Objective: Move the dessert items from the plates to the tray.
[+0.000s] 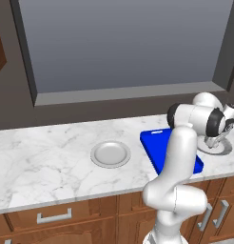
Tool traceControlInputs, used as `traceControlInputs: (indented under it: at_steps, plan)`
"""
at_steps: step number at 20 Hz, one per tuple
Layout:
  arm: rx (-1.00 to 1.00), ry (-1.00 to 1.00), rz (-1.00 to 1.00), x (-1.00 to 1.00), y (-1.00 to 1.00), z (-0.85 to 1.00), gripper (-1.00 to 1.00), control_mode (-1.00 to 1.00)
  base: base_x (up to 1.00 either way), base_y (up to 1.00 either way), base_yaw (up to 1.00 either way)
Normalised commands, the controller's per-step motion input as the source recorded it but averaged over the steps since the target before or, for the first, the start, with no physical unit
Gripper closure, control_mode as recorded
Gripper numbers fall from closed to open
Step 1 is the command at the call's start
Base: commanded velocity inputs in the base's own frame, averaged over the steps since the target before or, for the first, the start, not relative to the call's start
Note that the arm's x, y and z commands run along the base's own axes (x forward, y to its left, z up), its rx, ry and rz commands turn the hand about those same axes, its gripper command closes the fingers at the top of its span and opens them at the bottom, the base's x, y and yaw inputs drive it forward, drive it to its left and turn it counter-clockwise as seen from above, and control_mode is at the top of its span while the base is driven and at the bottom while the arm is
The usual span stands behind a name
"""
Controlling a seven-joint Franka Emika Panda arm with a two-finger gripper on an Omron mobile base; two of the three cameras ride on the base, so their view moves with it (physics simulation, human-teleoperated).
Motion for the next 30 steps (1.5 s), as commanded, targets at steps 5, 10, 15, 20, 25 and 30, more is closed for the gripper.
traceControlInputs:
  at_steps: [5,10,15,20,25,30]
  plan:
    - [0.0,0.0,0.0,0.02,0.0,-0.15,1.0,-1.0,0.0,0.0,0.0]
    - [0.0,0.0,0.0,0.0,0.0,0.0,1.0,-1.0,0.0,0.0,0.0]
    - [0.0,-0.02,0.0,-0.12,0.09,0.14,1.0,-1.0,0.0,0.0,0.0]
    - [0.0,-0.03,0.0,-0.13,0.29,0.31,1.0,-1.0,0.0,0.0,0.0]
    - [0.0,-0.04,0.0,-0.2,0.44,0.33,1.0,-1.0,0.0,0.0,0.0]
    - [-0.03,-0.01,0.0,-0.23,0.68,0.22,1.0,-1.0,0.0,0.0,0.0]
